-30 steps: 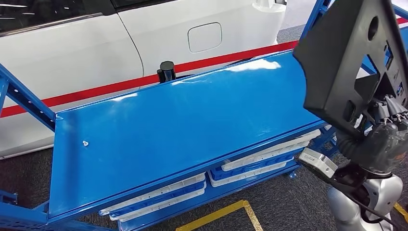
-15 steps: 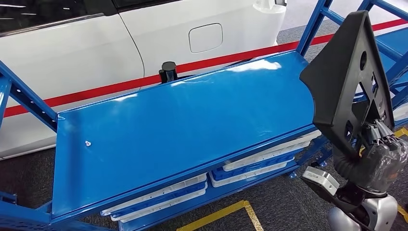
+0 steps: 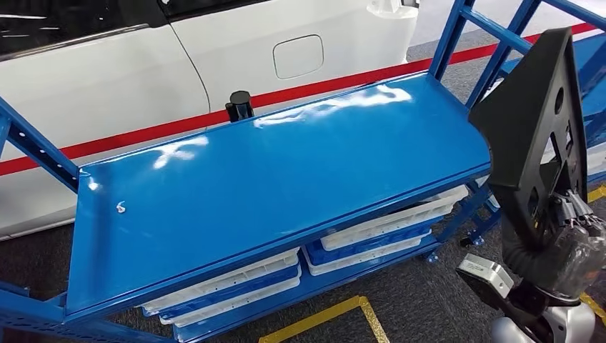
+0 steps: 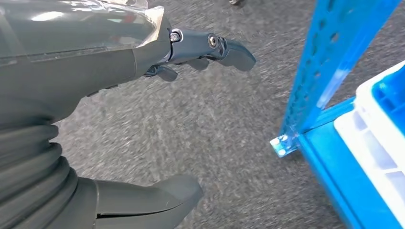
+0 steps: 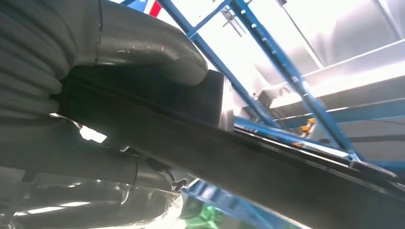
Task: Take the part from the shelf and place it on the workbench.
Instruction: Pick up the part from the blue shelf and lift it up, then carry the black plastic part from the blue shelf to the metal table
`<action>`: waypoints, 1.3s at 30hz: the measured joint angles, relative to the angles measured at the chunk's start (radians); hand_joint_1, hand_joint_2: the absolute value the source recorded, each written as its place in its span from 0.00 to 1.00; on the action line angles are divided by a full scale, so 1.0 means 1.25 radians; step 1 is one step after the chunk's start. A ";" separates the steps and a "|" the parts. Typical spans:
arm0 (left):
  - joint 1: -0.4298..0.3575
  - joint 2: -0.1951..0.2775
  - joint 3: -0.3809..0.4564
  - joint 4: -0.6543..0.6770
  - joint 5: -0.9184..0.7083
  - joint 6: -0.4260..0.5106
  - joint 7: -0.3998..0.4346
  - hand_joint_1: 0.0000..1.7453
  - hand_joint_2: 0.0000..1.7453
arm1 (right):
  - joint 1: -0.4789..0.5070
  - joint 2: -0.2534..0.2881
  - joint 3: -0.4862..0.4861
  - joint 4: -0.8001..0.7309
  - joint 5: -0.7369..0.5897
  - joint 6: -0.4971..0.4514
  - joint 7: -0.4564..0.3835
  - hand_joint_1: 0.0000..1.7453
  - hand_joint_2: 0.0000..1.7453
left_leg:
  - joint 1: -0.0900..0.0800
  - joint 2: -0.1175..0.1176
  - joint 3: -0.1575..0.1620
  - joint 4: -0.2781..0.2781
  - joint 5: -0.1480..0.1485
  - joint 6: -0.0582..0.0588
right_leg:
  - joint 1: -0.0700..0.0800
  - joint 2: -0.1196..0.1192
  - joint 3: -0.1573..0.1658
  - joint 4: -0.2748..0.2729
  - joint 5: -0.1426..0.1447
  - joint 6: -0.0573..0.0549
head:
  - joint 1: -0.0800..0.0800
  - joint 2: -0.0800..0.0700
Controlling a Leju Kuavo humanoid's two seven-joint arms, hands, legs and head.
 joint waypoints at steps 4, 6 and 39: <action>0.000 0.001 0.000 0.000 0.000 -0.001 0.003 0.00 1.00 | -0.001 0.008 -0.003 0.000 0.001 0.000 0.001 1.00 1.00 | 0.003 -0.002 -0.067 0.159 -0.110 -0.005 | 0.006 -0.003 -0.019 0.001 0.013 -0.028 | -0.004 0.000; 0.000 0.001 0.000 0.000 0.000 -0.001 0.004 0.00 1.00 | -0.001 0.012 -0.004 0.000 0.001 0.000 0.002 1.00 1.00 | 0.003 -0.002 -0.090 0.227 -0.135 -0.002 | 0.012 -0.004 -0.030 0.001 0.020 -0.035 | -0.005 0.000; 0.003 0.008 0.014 0.000 0.051 0.002 0.042 0.00 1.00 | -0.016 0.072 -0.011 0.069 -0.021 0.000 0.036 1.00 1.00 | 0.000 -0.005 -0.038 0.138 -0.061 -0.015 | 0.011 -0.013 -0.005 -0.023 0.022 -0.034 | -0.003 0.000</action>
